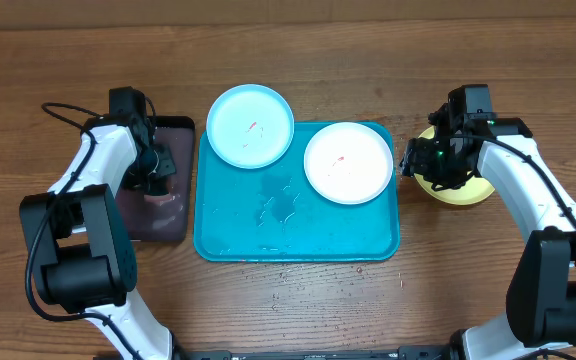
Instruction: Clean dirty plates on tray and stack at the side
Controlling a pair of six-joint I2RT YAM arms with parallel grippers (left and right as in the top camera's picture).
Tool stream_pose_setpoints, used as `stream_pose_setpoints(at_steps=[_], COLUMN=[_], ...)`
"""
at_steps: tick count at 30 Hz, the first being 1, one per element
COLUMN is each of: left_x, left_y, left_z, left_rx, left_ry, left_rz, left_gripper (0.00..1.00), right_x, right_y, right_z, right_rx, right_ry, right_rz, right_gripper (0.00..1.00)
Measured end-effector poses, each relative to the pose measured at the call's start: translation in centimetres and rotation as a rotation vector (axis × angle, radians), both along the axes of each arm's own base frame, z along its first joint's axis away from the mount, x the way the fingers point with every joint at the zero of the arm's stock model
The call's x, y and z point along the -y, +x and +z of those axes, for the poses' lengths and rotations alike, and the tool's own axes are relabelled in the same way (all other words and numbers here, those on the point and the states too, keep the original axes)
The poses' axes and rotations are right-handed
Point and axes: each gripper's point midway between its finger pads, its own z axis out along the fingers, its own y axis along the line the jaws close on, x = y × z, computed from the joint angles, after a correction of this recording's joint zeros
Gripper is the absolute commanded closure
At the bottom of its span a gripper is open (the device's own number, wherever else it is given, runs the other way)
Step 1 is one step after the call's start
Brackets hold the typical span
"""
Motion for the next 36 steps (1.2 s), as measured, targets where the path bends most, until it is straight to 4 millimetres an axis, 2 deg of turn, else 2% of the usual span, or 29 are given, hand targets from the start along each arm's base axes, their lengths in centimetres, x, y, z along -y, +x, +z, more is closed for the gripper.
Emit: stream_pose_setpoints(at_steps=[5,9,11,13,17,19,21,24,26,29,33,36], left_x=[0.1,0.3,0.5,0.6,0.6,0.7,0.9,1.2,1.4,1.4,1.5,1.4], left_y=[-0.7,-0.6,-0.2,0.5,1.7,1.9,1.9,1.9,1.9,2.0,2.1,2.3], left_z=[0.1,0.8,2.0,4.0,8.4,9.6,9.9,9.8,9.8,9.8,9.9,10.0], left_rx=[-0.032,-0.023,0.013,0.076,0.201,0.234,0.237,0.237,0.241,0.242,0.248,0.257], left_ry=[-0.007,-0.017,-0.024,-0.027,-0.019,-0.022,-0.032,-0.05,-0.057,-0.061,-0.061,-0.057], left_rz=[0.0,-0.002,-0.006,-0.01,-0.017,-0.021,-0.024,-0.03,-0.032,-0.033,-0.038,-0.049], left_gripper=[0.96,0.96,0.96,0.96,0.96,0.96,0.96,0.96,0.96,0.96,0.96,0.96], right_x=[-0.1,-1.4,-2.6,-4.1,-7.0,-8.1,-9.1,-11.0,-12.1,-14.5,-18.2,-20.5], right_y=[-0.4,1.9,3.2,3.7,3.7,3.7,4.7,7.5,8.8,10.4,12.0,12.8], right_z=[0.8,4.6,7.1,9.2,12.3,13.8,15.3,17.1,17.4,16.6,13.5,10.3], right_rx=[-0.025,0.053,0.115,0.156,0.205,0.219,0.258,0.378,0.432,0.481,0.496,0.476], right_ry=[-0.002,-0.003,-0.001,0.001,0.002,0.001,0.003,0.008,0.013,0.023,0.037,0.042], right_rz=[0.009,0.053,0.091,0.137,0.24,0.285,0.315,0.36,0.379,0.422,0.483,0.519], right_gripper=[0.35,0.29,0.25,0.22,0.18,0.18,0.19,0.2,0.2,0.2,0.22,0.25])
